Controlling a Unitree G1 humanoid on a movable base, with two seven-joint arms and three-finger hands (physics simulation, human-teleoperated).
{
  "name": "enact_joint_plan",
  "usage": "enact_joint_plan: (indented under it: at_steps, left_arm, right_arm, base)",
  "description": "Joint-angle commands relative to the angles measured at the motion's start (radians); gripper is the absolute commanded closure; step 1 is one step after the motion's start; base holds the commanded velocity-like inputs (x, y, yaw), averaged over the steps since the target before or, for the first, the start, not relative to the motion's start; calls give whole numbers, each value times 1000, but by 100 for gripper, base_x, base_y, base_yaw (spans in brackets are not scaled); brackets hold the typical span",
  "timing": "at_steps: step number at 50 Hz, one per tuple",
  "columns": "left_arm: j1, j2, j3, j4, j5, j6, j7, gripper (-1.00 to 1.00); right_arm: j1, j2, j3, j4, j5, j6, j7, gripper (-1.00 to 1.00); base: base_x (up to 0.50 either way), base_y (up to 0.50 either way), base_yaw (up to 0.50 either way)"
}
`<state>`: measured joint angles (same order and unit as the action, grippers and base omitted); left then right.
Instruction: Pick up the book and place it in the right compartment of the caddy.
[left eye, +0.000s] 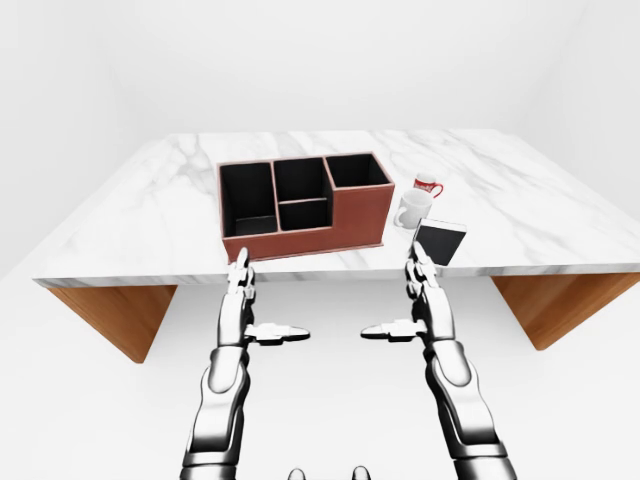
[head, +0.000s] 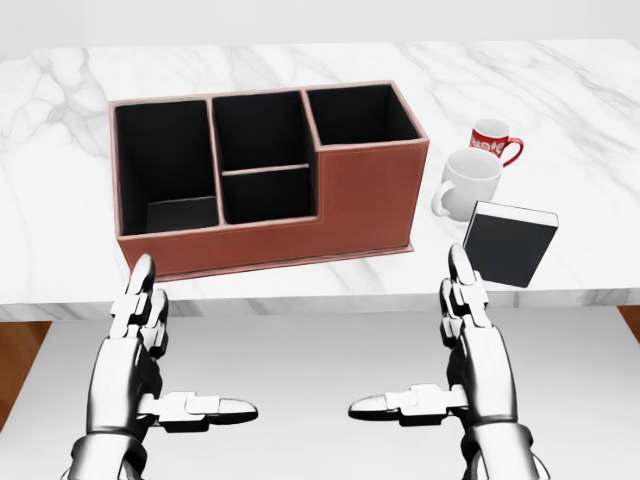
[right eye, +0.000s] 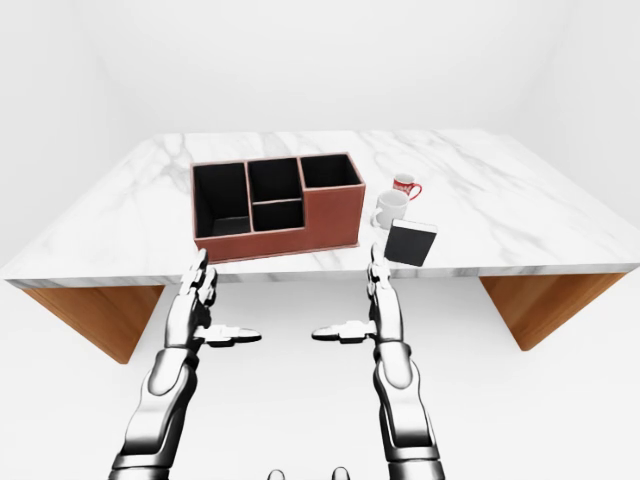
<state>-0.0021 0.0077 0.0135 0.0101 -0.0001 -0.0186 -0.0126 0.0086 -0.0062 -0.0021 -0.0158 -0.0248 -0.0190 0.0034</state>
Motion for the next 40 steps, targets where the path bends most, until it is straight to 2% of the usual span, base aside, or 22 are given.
enact_joint_plan:
  at_steps: [1, 3, 5, 15, 19, 21, 24, 27, 29, 31, 32, 34, 36, 37, 40]
  left_arm:
    - [-10, 12, 21, 38, 7, -49, -17, -100]
    - [-9, 13, 21, 29, 7, -43, -16, -100]
    - [-7, 13, 22, 22, 8, -40, -16, -100]
    - [-8, 12, 20, 38, 13, -54, -15, -100]
    - [-5, 12, 18, 31, 13, -52, -17, -100]
    - [-3, 12, 17, 30, 16, -52, -18, -100]
    - [-3, 12, 17, 25, 16, -48, -18, -100]
    - [-6, 12, 17, 37, 16, -54, -21, -100]
    - [-6, 12, 17, 38, 17, -57, -22, -100]
    - [-6, 12, 16, 40, 19, -59, -21, -100]
    - [-6, 12, 16, 40, 20, -59, -21, -100]
    - [-3, 11, 14, 35, 23, -59, -21, -100]
    - [-3, 12, 14, 34, 23, -58, -22, -100]
    - [-1, 11, 13, 32, 23, -57, -23, -100]
    - [-1, 11, 13, 38, 25, -65, -22, -100]
  right_arm:
    - [23, -10, 5, -52, -107, -59, -22, -100]
    - [27, -12, 9, -68, -137, -56, -31, -100]
    - [35, -14, 15, -88, -179, -68, -43, -100]
    - [73, -13, 28, -190, -288, -68, -64, -100]
    - [81, -13, 35, -206, -349, -68, -76, -100]
    - [84, -16, 46, -204, -439, -68, -121, -100]
    - [89, -9, 56, -215, -447, -68, -109, -100]
    - [87, -12, 55, -217, -472, -68, -119, -100]
    - [89, -15, 52, -247, -532, -68, -139, -100]
    - [94, -20, 63, -263, -608, -50, -148, -100]
    - [100, -19, 62, -279, -611, -60, -152, -100]
    - [109, -10, 69, -332, -677, -12, -156, -100]
    - [124, -11, 78, -369, -662, -17, -132, -100]
    - [135, -6, 86, -412, -688, -1, -128, -100]
    - [145, -4, 96, -455, -721, 25, -121, -100]
  base:
    - [0, 0, 0]
    - [0, 0, 0]
    - [0, 0, 0]
    - [2, 0, 0]
    - [46, 0, 0]
    - [50, 0, 0]
    - [50, 0, 0]
    - [50, 0, 0]
    - [50, 0, 0]
    - [50, 0, 0]
    - [50, 0, 0]
    - [50, 0, 0]
    - [18, 0, 0]
    - [0, 0, 0]
    - [0, 0, 0]
